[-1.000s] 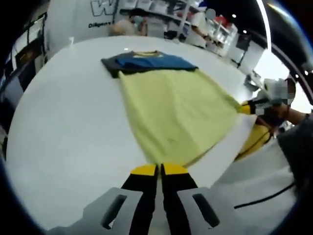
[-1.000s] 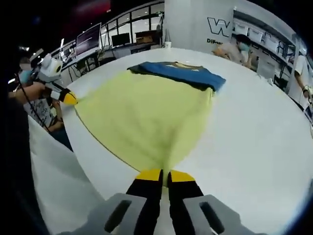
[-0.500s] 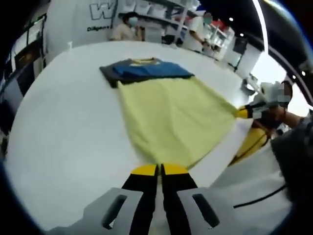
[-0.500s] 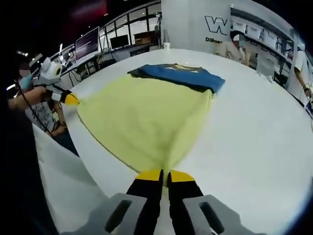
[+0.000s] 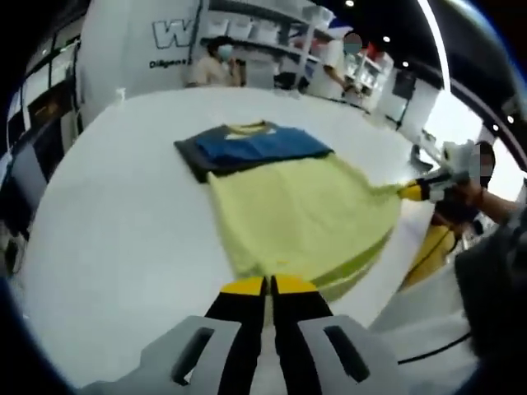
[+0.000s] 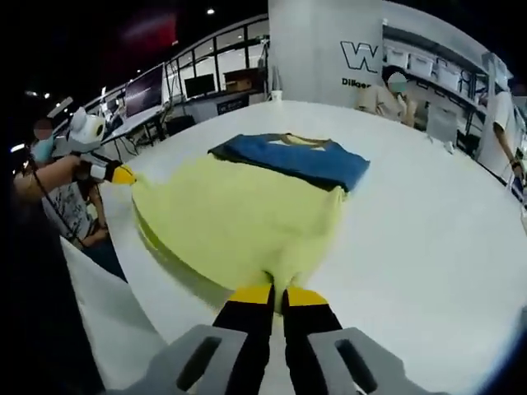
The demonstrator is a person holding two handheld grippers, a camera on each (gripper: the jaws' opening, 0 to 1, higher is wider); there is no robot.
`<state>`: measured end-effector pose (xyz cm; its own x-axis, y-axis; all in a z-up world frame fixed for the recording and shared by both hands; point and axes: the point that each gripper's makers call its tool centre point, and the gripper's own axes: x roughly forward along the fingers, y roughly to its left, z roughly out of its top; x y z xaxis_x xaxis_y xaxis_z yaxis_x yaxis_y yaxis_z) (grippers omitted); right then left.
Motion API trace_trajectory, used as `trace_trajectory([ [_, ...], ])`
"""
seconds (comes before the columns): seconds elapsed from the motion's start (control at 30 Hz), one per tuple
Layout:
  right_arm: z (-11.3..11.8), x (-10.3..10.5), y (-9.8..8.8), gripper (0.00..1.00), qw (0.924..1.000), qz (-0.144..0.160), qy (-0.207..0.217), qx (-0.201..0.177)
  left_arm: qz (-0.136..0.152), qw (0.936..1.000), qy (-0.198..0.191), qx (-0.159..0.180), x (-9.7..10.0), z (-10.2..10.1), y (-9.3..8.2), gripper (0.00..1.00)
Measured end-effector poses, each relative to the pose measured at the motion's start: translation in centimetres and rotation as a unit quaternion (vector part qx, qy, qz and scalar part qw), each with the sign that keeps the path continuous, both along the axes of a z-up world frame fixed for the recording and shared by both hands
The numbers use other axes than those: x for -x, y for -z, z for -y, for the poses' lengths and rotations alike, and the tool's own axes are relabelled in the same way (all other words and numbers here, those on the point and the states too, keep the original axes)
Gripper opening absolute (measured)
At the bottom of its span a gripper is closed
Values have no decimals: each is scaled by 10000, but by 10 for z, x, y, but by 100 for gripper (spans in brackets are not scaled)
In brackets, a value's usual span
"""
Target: Fold the garment on the visible template until the final outline fits inside the template.
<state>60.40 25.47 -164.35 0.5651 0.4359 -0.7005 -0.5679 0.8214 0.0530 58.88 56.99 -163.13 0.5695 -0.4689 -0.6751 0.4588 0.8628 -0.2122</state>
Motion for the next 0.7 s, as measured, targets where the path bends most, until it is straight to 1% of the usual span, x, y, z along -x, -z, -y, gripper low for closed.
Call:
trace_trajectory([
  [0.03,0,-6,-4,0,10000,69,26,-67,23,10000,-1,-47,-4,0,-1,0],
  [0.07,0,-13,-9,0,9998,132,54,-106,82,10000,-22,-42,-12,1,-6,0],
  [0.1,-2,-32,-20,0,9995,305,41,-114,147,9999,-47,-75,-26,1,-10,0],
  [0.17,-2,-41,-25,0,9992,384,39,-103,244,9997,-26,-93,-38,0,-16,0],
  [0.23,-3,-48,-28,0,9990,439,34,-106,282,9995,-39,-106,-44,0,-21,0],
  [0.33,-5,-64,-35,0,9984,571,-19,-52,408,9990,-21,-164,-62,-2,-27,0],
  [0.47,-8,-76,-42,0,9979,644,-53,22,512,9985,-10,-198,-75,-2,-36,0],
  [0.5,-9,-83,-45,0,9975,699,-69,30,546,9983,1,-214,-83,-3,-38,0],
  [0.57,-7,-92,-43,0,9974,720,-56,46,582,9981,20,-209,-89,-1,-41,0],
  [0.63,-6,-98,-45,0,9972,738,-50,63,598,9979,30,-229,-95,-1,-42,0],
  [0.7,-6,-108,-49,0,9969,788,2,41,588,9980,9,-248,-105,-2,-43,0],
])
